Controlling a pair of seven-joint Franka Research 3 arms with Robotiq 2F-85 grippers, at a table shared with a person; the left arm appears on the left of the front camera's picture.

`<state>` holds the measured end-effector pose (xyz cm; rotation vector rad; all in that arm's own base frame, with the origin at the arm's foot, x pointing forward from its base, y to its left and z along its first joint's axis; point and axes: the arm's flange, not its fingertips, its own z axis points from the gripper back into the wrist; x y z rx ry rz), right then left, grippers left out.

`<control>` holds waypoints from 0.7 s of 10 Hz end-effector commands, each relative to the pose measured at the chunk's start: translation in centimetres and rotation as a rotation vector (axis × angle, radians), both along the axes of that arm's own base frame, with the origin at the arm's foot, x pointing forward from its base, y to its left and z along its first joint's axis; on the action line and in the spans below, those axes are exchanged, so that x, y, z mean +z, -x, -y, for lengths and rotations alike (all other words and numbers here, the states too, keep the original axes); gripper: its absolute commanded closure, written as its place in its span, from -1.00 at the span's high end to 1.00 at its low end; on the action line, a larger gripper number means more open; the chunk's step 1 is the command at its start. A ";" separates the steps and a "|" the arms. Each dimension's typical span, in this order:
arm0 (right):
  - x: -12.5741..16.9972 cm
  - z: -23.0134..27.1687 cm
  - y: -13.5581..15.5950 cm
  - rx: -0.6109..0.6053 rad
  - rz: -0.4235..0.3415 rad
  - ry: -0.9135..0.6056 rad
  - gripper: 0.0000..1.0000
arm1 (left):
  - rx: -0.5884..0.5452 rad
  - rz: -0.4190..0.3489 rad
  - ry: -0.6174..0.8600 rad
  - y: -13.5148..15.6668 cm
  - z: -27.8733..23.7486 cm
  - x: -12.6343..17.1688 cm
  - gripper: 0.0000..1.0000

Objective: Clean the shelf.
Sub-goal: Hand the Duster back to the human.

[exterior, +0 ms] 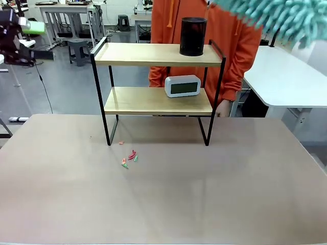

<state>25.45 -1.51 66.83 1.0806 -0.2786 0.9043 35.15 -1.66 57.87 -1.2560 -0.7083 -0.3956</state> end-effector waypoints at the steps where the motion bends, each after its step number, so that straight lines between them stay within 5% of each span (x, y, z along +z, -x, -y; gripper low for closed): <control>1: -2.2 1.7 -1.5 0.393 -0.061 0.165 -0.75 | -0.072 -0.035 -0.002 0.4 -1.5 -1.6 1.00; 2: -3.4 3.1 -2.4 0.102 -0.059 0.307 -0.75 | 0.000 0.000 0.000 0.0 0.0 0.0 1.00; 3: -1.5 -0.9 0.3 0.156 -0.050 0.040 -0.75 | 0.000 0.000 0.000 0.0 0.0 0.0 1.00; 7: -3.1 -6.6 -2.8 0.376 -0.111 0.304 -0.75 | -0.166 -0.039 0.008 1.1 4.9 -1.3 1.00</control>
